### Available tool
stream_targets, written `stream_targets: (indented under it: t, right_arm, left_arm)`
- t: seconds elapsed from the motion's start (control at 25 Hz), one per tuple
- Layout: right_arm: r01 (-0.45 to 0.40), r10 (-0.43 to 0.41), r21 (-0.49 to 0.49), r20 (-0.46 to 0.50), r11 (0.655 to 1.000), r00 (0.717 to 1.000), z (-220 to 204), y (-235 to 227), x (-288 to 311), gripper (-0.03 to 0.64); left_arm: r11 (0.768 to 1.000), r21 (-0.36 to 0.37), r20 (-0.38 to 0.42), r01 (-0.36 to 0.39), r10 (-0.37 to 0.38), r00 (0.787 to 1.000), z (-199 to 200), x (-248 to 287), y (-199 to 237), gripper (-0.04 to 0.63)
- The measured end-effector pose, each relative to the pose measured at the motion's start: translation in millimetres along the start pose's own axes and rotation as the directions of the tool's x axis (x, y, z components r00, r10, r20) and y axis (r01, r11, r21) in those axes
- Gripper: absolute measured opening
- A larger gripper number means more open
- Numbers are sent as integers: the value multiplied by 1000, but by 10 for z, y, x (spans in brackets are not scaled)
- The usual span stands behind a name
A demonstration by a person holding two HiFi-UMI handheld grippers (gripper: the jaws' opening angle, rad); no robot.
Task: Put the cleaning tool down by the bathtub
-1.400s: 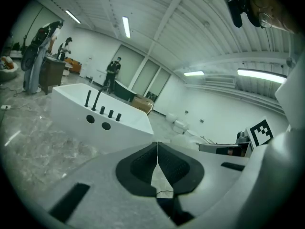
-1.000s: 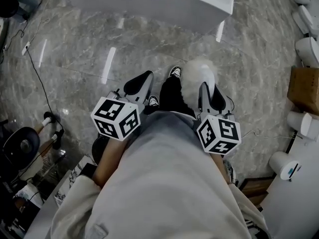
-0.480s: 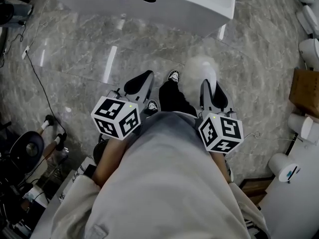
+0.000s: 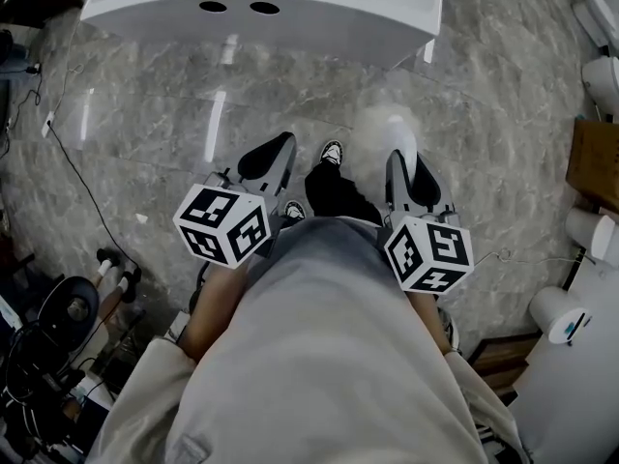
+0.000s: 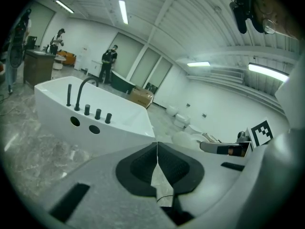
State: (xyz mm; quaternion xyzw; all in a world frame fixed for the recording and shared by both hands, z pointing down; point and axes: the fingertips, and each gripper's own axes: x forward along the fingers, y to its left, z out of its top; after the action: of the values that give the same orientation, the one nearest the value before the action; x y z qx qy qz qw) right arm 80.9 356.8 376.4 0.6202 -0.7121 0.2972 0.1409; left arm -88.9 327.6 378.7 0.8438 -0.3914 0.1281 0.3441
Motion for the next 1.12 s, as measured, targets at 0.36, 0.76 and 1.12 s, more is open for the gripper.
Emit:
stream_targets:
  t: [0.36,0.76,1.12]
  right_arm:
    - [-6,6,44,16,999,1000,329,-564,272,89]
    - [-46,42,69,52,997,998,602,-984,576,89]
    - [-40,34,88,77,995,996,731,-1116,705,89]
  left_arm:
    - [999,33,-9,8,-7,1000,292,624,-221,9]
    - [998,67,-1,-8,8,1000,546,1152,-387,9]
    - [996,93,-18,3,-1,1000,656,1355,-396,9]
